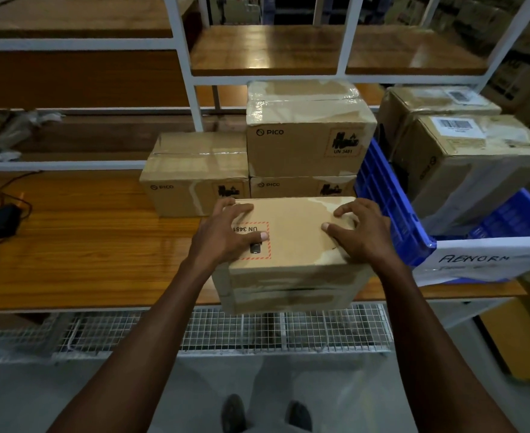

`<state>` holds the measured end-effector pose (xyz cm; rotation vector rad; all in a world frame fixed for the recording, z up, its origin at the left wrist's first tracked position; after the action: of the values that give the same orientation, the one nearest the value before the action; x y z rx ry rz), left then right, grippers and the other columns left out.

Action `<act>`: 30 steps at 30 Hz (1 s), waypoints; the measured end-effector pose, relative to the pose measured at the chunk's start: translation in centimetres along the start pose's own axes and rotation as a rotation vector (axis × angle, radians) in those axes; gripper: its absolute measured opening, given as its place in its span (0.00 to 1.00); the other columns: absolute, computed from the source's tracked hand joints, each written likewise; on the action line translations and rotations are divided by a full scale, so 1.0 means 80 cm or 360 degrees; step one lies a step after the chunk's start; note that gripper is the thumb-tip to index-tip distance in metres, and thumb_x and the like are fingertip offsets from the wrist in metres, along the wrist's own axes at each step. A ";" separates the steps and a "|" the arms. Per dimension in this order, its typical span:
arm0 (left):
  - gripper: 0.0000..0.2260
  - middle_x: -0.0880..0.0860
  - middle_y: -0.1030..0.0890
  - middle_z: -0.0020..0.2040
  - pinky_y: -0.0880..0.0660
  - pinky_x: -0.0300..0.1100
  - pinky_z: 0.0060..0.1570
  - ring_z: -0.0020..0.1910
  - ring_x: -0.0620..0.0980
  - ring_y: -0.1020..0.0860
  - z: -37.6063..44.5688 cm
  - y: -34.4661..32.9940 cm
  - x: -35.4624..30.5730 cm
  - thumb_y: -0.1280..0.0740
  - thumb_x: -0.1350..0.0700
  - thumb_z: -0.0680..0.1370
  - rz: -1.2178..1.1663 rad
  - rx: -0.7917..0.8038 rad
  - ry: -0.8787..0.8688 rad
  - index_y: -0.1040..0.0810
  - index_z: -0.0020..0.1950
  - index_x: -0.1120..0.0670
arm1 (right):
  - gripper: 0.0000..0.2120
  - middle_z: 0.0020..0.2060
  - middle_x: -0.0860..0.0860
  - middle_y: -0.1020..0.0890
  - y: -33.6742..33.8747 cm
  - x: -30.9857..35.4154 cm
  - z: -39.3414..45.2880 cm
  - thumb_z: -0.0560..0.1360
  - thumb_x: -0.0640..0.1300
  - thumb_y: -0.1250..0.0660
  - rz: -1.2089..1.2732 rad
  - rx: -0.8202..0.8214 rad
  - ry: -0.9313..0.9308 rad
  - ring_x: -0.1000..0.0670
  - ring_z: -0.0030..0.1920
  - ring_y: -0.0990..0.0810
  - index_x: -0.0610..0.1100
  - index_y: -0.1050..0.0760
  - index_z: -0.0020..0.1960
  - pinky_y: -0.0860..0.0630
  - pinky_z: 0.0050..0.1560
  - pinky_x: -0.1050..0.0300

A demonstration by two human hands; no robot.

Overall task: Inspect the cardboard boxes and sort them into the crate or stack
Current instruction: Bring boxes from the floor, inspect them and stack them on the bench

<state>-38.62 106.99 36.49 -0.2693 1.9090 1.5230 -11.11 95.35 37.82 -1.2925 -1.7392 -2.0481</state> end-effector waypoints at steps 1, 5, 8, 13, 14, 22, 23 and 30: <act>0.40 0.42 0.41 0.79 0.28 0.61 0.66 0.75 0.57 0.34 -0.003 -0.001 0.001 0.30 0.27 0.63 0.0002 -0.0005 -0.0001 0.29 0.74 0.36 | 0.15 0.75 0.53 0.33 0.001 -0.003 0.000 0.73 0.56 0.22 0.0043 0.0005 -0.0013 0.43 0.74 0.36 0.57 0.23 0.56 0.33 0.70 0.43; 0.39 0.42 0.41 0.80 0.29 0.61 0.67 0.76 0.57 0.34 -0.005 0.000 0.000 0.28 0.28 0.66 -0.0036 -0.0037 -0.0021 0.29 0.75 0.38 | 0.20 0.73 0.52 0.31 0.007 -0.006 -0.002 0.76 0.52 0.23 0.0156 -0.0023 0.0062 0.53 0.66 0.31 0.51 0.23 0.64 0.33 0.60 0.54; 0.34 0.44 0.39 0.80 0.28 0.54 0.66 0.75 0.54 0.34 -0.005 0.003 0.004 0.24 0.36 0.71 -0.0108 -0.0095 -0.0061 0.28 0.75 0.42 | 0.27 0.72 0.55 0.30 0.013 -0.018 -0.005 0.78 0.51 0.25 0.0351 -0.0005 0.0022 0.55 0.66 0.31 0.54 0.30 0.74 0.29 0.61 0.52; 0.31 0.46 0.39 0.80 0.34 0.45 0.60 0.76 0.51 0.35 -0.011 0.003 0.009 0.24 0.42 0.74 -0.0208 -0.0136 -0.0090 0.27 0.75 0.45 | 0.29 0.74 0.55 0.28 0.010 -0.057 -0.021 0.81 0.46 0.29 0.0913 0.0154 -0.0104 0.51 0.70 0.27 0.57 0.35 0.78 0.23 0.60 0.49; 0.31 0.46 0.39 0.80 0.33 0.46 0.60 0.76 0.51 0.35 -0.011 0.002 0.008 0.24 0.42 0.74 -0.0209 -0.0139 -0.0102 0.28 0.75 0.45 | 0.29 0.73 0.55 0.27 0.009 -0.062 -0.021 0.81 0.45 0.29 0.0946 0.0183 -0.0110 0.50 0.70 0.26 0.58 0.35 0.78 0.24 0.64 0.46; 0.50 0.52 0.25 0.72 0.21 0.58 0.61 0.66 0.52 0.23 -0.010 0.002 0.028 0.20 0.32 0.59 -0.0749 -0.0033 0.0257 0.35 0.76 0.42 | 0.28 0.70 0.51 0.24 0.006 -0.063 -0.007 0.81 0.52 0.31 0.0894 0.0265 -0.0353 0.49 0.62 0.21 0.55 0.34 0.79 0.24 0.61 0.45; 0.46 0.49 0.20 0.66 0.19 0.58 0.57 0.61 0.52 0.19 -0.012 0.001 0.029 0.21 0.32 0.58 -0.0814 -0.0015 0.0254 0.31 0.72 0.43 | 0.28 0.70 0.51 0.24 0.006 -0.061 -0.007 0.80 0.51 0.30 0.0863 0.0267 -0.0329 0.49 0.62 0.21 0.56 0.34 0.79 0.24 0.62 0.44; 0.44 0.48 0.25 0.66 0.17 0.45 0.47 0.61 0.50 0.22 -0.021 0.012 0.024 0.16 0.48 0.65 -0.0803 -0.0159 0.0016 0.39 0.72 0.45 | 0.31 0.67 0.55 0.26 0.025 -0.040 -0.014 0.80 0.49 0.29 0.0879 0.0018 -0.0114 0.49 0.63 0.22 0.61 0.36 0.79 0.21 0.62 0.43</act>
<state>-41.23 106.19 36.23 -0.7425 1.6110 1.2708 -8.49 92.51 37.11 -1.6315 -1.2226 -1.6869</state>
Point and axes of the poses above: each hand's wrist, its own z-axis towards the middle knuckle, its own y-axis out of the back of the hand, x = y × z, the point moved 3 cm from there along z, towards the middle knuckle
